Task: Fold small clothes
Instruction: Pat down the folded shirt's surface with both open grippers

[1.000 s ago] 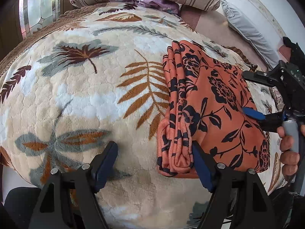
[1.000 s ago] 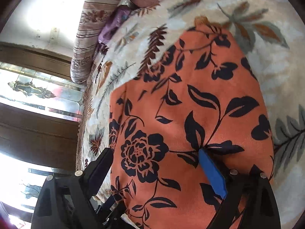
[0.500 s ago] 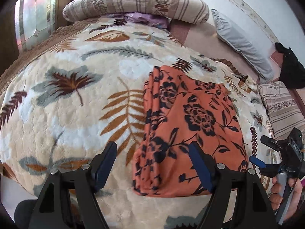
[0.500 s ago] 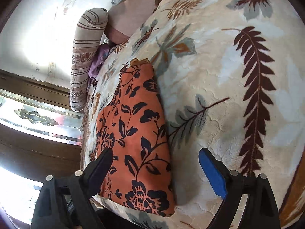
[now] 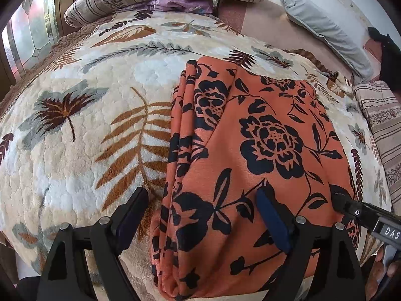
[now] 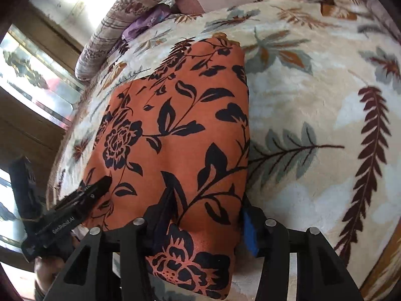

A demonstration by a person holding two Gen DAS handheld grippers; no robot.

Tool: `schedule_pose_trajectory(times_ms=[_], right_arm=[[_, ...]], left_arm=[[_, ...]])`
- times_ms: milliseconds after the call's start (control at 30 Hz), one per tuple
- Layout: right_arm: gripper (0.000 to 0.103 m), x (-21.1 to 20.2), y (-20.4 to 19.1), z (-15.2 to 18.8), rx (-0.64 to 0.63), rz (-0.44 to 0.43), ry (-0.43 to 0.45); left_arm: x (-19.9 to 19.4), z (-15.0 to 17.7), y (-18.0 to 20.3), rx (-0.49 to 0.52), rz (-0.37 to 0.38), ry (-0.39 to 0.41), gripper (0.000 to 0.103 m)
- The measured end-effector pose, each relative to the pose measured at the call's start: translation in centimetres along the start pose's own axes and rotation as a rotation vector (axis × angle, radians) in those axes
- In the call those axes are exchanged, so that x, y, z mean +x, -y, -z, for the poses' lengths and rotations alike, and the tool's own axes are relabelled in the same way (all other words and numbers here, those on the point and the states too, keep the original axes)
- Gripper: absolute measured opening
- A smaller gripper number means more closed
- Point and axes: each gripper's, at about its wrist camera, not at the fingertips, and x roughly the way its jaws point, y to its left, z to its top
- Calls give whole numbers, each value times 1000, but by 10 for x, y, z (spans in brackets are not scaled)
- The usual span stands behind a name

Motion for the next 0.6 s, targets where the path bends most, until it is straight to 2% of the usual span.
schedule_pose_trajectory(times_ms=[67,167,233,267,300,367,467,533,600], right_arm=[[49,-2,-23,5,-109,106,29],[49,-1,-30,4,-121,139,38],[55,-4,-22,2,-76,89,33],[65,-5,-16,0,-42,57,23],[70,-7,-7,-1,8,-2,12],[73,-13,14,-7,129,-126,34],[80,-14,47,-23,302,-233,89],[81,3,59,-37,385,-294,53],[80,25,59,-48,402,-330,-1]], left_arm=[[0,1,-1,-1,6,4,90],[2,2,-4,-9,27,11,90],[2,3,-5,-10,35,14,90],[2,3,-5,-8,38,15,90],[2,3,-5,-8,41,16,90],[2,4,-7,-8,51,19,90],[2,5,-7,-7,53,22,91],[2,5,-8,-7,55,23,91],[3,4,-8,-7,55,23,92]])
